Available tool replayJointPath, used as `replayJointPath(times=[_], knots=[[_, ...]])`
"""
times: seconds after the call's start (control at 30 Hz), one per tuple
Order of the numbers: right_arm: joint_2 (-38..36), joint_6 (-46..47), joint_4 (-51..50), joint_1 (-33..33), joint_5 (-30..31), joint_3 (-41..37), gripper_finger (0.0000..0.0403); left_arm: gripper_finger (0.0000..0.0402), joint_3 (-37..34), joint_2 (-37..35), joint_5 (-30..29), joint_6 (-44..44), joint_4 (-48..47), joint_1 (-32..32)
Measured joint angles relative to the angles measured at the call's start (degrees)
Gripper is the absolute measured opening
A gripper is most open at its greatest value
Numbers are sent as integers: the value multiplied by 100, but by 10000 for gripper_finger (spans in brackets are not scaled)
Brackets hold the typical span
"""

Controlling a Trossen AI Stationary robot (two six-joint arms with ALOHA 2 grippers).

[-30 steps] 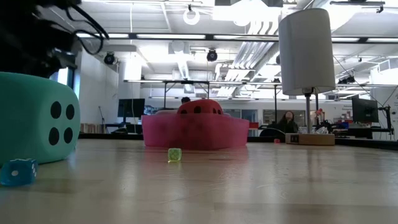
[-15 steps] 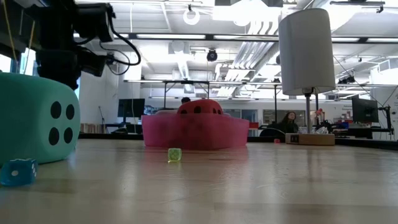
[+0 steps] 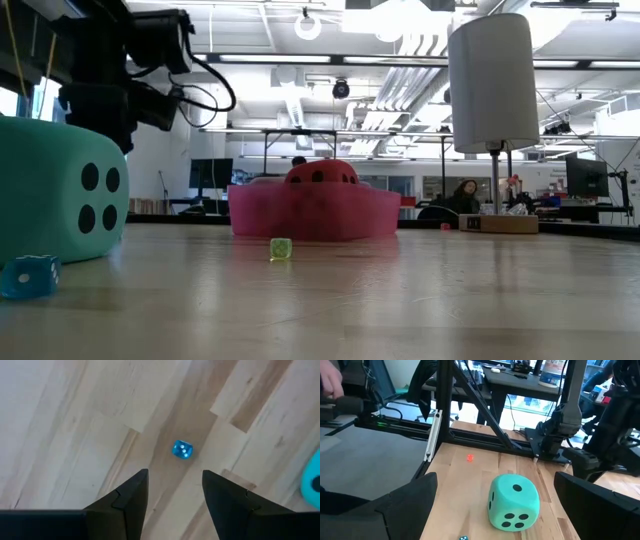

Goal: Pick & Place Dice
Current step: Put the small light blue die into the red bin

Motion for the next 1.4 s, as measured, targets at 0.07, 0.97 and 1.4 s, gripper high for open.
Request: replayJointPath(times=[0.07,0.97,1.4], knots=[[1,4,2,0,-2,0,394,179,0,133,0,-4,25,2],[1,674,171,-193,18,2,394,179,0,1331,96,-298,939,-114],[1,1323,51,-432,-30,2,394,179,10,1652,-206,-186,869,-118]])
